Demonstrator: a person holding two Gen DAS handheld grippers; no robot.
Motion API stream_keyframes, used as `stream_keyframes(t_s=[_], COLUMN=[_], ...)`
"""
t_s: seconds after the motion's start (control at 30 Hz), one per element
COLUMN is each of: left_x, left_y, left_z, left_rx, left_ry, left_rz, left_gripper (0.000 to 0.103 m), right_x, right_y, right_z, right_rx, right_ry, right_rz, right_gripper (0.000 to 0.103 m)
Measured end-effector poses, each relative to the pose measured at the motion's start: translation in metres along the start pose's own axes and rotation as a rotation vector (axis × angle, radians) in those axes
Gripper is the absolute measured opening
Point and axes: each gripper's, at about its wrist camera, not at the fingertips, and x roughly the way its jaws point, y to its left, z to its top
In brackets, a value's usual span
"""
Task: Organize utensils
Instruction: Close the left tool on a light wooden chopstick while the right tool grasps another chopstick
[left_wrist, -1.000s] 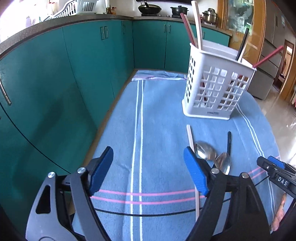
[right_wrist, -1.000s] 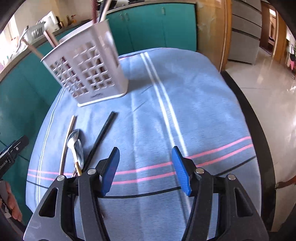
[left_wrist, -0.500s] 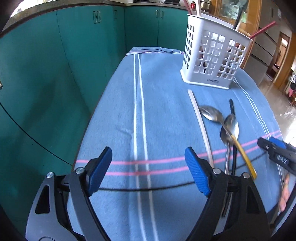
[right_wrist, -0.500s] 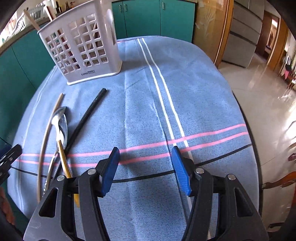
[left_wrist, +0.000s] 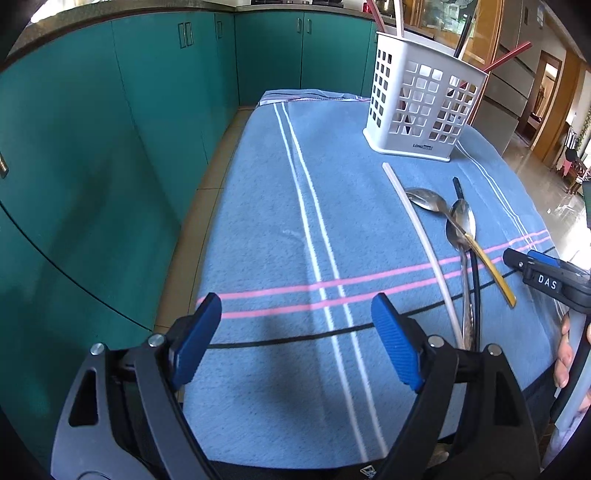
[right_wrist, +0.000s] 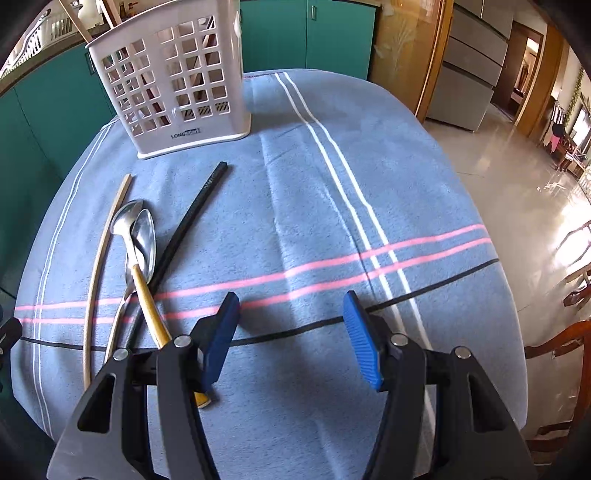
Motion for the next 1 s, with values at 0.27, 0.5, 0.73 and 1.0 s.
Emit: stream_keyframes(t_s=[0.27, 0.5, 0.73, 1.0], left_x=[-0.003, -0.001, -0.002, 0.009], left_y=[0.007, 0.002, 0.006, 0.007], left_z=[-0.001, 0.004, 0.012, 0.030], left_rx=[0.003, 0.006, -0.010, -0.051], left_ry=[-0.004, 0.009, -0.009, -0.003], left_rz=[-0.008, -0.012, -0.011, -0.020], left_gripper=[0.083, 0.084, 0.086, 0.086], right_x=[-0.002, 0.003, 0.022, 0.050], right_y=[0.000, -0.006, -0.017, 0.005], right_z=[0.000, 0.010, 0.045, 0.087], right_rx=[0.017, 0.021, 0.102, 0.101], right_ry=[0.011, 0.041, 0.082, 0.152], right_rz=[0.000, 0.005, 0.096, 0.240], right_gripper=[0.058, 0.058, 0.058, 0.038])
